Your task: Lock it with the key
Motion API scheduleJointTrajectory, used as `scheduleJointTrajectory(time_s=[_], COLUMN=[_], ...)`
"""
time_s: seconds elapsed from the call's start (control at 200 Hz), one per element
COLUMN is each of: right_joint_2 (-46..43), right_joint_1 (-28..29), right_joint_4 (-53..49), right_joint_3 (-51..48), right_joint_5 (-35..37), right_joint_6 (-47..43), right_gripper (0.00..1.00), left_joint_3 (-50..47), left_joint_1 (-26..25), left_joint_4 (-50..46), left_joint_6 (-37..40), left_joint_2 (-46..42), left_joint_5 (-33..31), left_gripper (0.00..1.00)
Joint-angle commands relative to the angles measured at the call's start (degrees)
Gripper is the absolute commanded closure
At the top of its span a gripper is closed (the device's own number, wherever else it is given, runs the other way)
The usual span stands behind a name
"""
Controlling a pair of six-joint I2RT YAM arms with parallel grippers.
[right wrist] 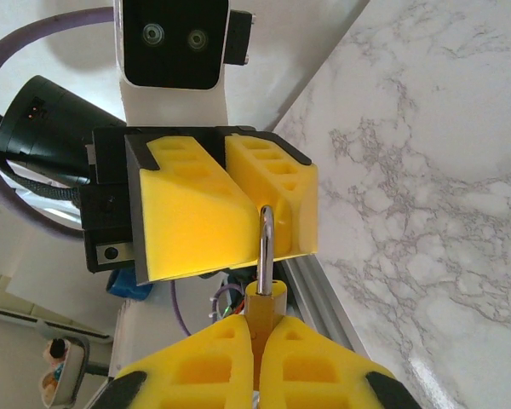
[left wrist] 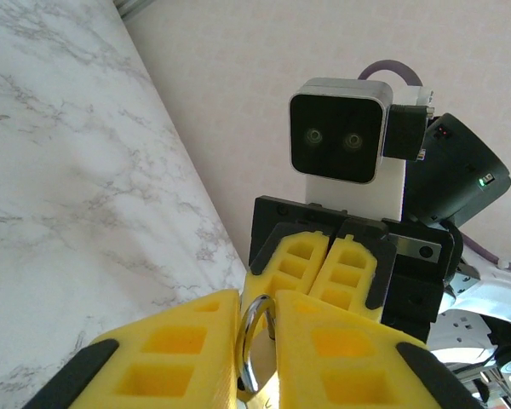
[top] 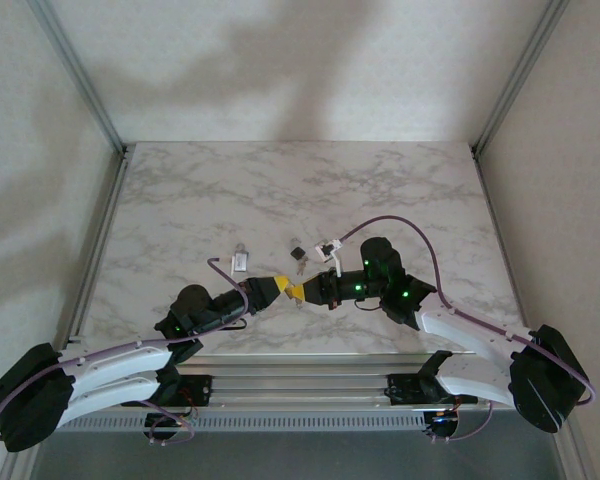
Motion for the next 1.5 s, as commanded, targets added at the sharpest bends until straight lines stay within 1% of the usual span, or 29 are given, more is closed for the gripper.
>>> scheduleJointTrajectory(time_s=[0.0, 0.08, 0.21, 0.335, 0.445, 0.526, 0.556, 0.616, 0.651, 0.696, 0.841, 1.031, 1.336, 1.441, 1.497], right_joint_2=[0.14, 0.25, 0.45, 0.38, -0.01, -0.17, -0.27, -0.29, -0.25, 0.04, 0.8, 1.92, 2.37, 2.5, 2.57], right_joint_1=[-0.37, -0.37, -0.37, -0.37, -0.37, -0.37, -0.37, -0.4, -0.37, -0.37, -0.38, -0.36, -0.37, -0.37, -0.37], right_joint_4=[1.83, 1.77, 0.86, 0.42, -0.31, -1.23, -1.44, -1.69, -1.62, -1.4, -0.65, -0.29, -0.12, 0.8, 1.52], right_joint_3=[0.78, 0.71, 0.87, 1.09, 1.43, 1.75, 1.83, 1.67, 1.64, 1.52, 1.31, 1.4, 1.51, 1.36, 1.39], right_joint_5=[-2.39, -2.58, -2.62, -2.86, -2.88, -3.26, -3.27, -3.41, -3.54, -4.01, -5.01, -5.94, -5.08, -4.87, -5.07], right_joint_6=[0.53, 0.48, -0.24, -0.22, -0.35, -0.74, -0.84, -0.98, -0.97, -0.84, -0.36, -0.38, -0.41, 0.12, 0.5], right_gripper=[1.0, 1.0, 1.0, 1.0, 1.0, 1.0, 1.0, 1.0, 1.0, 1.0, 1.0, 1.0, 1.0, 1.0, 1.0], left_joint_3=[1.5, 1.67, 2.13, 2.53, 2.73, 2.75, 2.67, 2.66, 2.66, 2.61, 2.74, 3.1, 2.14, 1.89, 1.83], left_joint_1=[0.05, 0.05, 0.05, 0.05, 0.01, 0.05, 0.05, 0.05, 0.05, 0.05, 0.05, 0.05, 0.05, 0.05, 0.05], left_joint_4=[-0.82, -0.88, -1.16, -1.87, -2.88, -3.3, -3.5, -3.95, -4.21, -4.49, -4.75, -4.68, -4.16, -3.84, -3.7], left_joint_6=[1.53, 1.66, 1.86, 2.22, 2.83, 3.18, 3.24, 3.46, 3.57, 3.77, 3.99, 3.82, 3.2, 2.95, 2.79], left_joint_2=[0.29, 0.54, 1.04, 1.02, 0.96, 0.77, 0.71, 0.48, 0.38, 0.12, -0.6, -1.12, -2.57, -2.53, -2.36], left_joint_5=[-0.94, -0.98, -0.85, -0.97, -1.3, -1.47, -1.62, -1.99, -2.24, -2.43, -2.91, -2.26, -1.3, -1.0, -1.01], left_gripper=[0.86, 0.88, 0.94, 0.94, 0.92, 0.87, 0.82, 0.79, 0.75, 0.73, 0.73, 0.77, 0.82, 0.81, 0.79])
